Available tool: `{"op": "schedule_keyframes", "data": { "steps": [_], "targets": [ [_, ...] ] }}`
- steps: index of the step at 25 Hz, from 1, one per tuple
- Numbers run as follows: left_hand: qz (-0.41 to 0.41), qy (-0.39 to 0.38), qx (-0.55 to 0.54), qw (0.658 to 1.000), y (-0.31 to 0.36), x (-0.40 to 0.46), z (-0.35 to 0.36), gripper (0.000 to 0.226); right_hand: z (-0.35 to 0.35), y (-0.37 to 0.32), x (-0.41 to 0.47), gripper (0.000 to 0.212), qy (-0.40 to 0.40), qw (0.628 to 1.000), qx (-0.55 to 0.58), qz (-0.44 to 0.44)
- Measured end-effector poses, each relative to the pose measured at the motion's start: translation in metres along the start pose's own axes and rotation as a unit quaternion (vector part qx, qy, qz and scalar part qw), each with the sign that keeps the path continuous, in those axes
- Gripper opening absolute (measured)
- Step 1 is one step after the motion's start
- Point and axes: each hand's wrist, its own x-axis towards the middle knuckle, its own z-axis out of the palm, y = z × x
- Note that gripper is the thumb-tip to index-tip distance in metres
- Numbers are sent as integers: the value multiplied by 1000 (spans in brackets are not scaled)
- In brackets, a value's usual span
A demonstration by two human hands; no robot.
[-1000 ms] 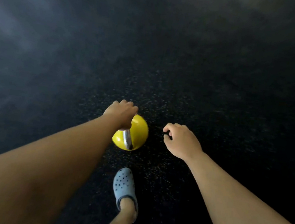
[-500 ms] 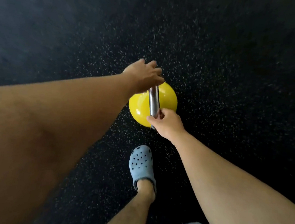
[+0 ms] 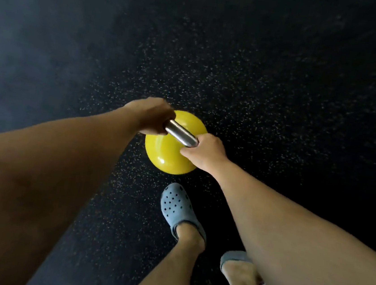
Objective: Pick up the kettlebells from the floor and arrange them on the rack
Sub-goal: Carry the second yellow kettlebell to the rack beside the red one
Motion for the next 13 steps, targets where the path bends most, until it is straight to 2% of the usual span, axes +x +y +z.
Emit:
{"op": "schedule_keyframes", "data": {
  "steps": [3,6,9,13],
  "targets": [
    [2,8,-54,999,71,-3,-4,2,-49,48,-36,29,56,998,-30,-27],
    [45,-5,-71,996,164,12,-24,9,-100,111,-89,37,121,992,-47,-3],
    [111,4,-39,993,262,37,-62,16,-158,176,-147,28,190,980,-43,36],
    [242,33,51,968,424,56,-126,7,-239,263,-249,24,329,939,-35,91]
  ]
}}
